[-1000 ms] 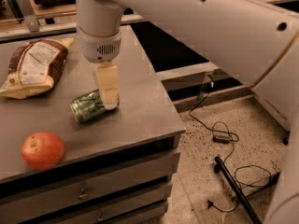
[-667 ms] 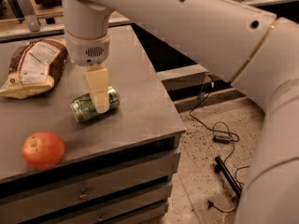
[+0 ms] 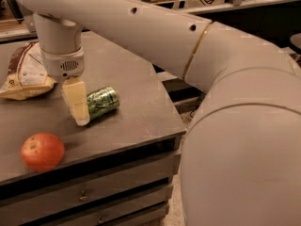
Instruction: Place green can upright
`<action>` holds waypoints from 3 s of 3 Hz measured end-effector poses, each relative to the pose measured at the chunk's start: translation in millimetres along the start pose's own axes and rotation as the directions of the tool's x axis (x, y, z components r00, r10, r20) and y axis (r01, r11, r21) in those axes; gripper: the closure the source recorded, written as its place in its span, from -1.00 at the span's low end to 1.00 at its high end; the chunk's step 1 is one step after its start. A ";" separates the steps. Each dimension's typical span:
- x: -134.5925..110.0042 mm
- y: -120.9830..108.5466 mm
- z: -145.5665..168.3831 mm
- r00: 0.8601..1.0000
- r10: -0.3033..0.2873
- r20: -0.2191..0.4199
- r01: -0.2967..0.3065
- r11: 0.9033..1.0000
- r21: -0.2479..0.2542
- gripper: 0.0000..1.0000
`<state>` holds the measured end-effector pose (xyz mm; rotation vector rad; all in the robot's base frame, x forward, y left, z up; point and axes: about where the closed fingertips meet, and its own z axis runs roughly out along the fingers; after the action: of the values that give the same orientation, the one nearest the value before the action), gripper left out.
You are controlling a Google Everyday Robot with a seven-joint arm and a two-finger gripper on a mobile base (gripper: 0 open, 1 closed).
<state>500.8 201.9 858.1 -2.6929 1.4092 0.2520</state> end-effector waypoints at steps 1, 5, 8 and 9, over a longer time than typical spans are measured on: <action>-0.8 -2.7 1.6 1.000 0.000 0.007 0.000 1.000 0.012 -1.00; 9.5 14.3 27.5 1.000 0.003 -0.004 -0.003 1.000 -0.017 -0.22; 38.6 8.7 -19.8 0.990 0.008 0.140 -0.019 0.997 0.074 1.00; 66.4 20.3 -58.4 0.982 0.063 0.180 -0.085 0.989 0.117 1.00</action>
Offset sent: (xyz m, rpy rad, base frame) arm -0.0098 -0.0215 -0.0214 -0.0472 0.0202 0.0095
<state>527.4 127.5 902.9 -2.4554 1.4242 0.3839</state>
